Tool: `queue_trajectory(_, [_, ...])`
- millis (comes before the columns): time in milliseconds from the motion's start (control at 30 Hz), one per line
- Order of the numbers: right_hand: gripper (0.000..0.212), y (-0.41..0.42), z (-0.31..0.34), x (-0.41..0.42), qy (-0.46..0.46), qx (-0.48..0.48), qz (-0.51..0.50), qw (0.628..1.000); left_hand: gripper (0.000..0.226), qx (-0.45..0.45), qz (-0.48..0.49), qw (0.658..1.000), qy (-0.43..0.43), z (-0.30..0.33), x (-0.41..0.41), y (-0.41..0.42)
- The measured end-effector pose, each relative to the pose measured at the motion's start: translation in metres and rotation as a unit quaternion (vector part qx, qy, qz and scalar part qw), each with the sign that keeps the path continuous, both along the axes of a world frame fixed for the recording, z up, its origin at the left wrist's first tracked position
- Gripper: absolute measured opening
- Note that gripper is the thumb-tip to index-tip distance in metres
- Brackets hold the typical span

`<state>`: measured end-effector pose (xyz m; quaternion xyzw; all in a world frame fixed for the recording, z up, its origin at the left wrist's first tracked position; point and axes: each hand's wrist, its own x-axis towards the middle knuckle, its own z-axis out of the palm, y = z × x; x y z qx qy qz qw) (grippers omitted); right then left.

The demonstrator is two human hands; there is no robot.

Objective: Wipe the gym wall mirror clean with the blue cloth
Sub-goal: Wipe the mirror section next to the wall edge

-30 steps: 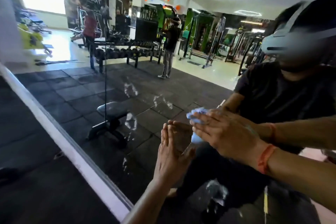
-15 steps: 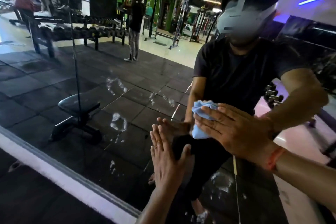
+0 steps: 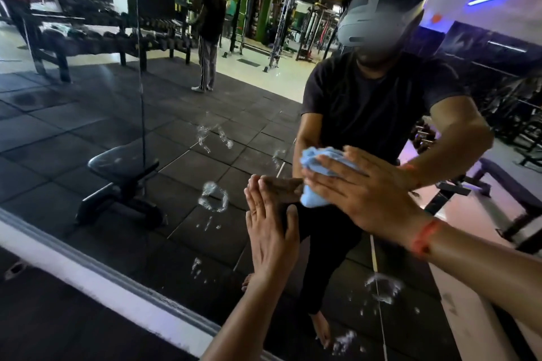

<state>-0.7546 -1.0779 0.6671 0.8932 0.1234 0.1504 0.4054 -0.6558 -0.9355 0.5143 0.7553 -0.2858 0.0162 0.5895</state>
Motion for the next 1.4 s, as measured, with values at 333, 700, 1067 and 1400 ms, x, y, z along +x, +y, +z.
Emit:
queue_trajectory(333, [0.061,0.049,-0.001,0.090,-0.057,0.006,-0.017,0.998,0.079,0.037,-0.024,0.996,-0.080,0.000,0.050,0.026])
queue_trajectory(700, [0.064,0.026,-0.011,0.051,-0.083,-0.043,-0.029,0.995,0.076,0.085,-0.048,0.982,-0.161,0.001,0.082,0.058])
queue_trajectory(1067, [0.068,0.023,-0.074,0.006,-0.227,0.061,-0.092,0.968,0.073,0.071,0.003,0.951,-0.302,0.076,0.154,0.084])
queue_trajectory(1400, [0.080,0.067,-0.136,0.087,-0.282,0.191,-0.110,0.934,0.077,0.116,0.026,0.956,-0.269,0.038,0.181,0.097])
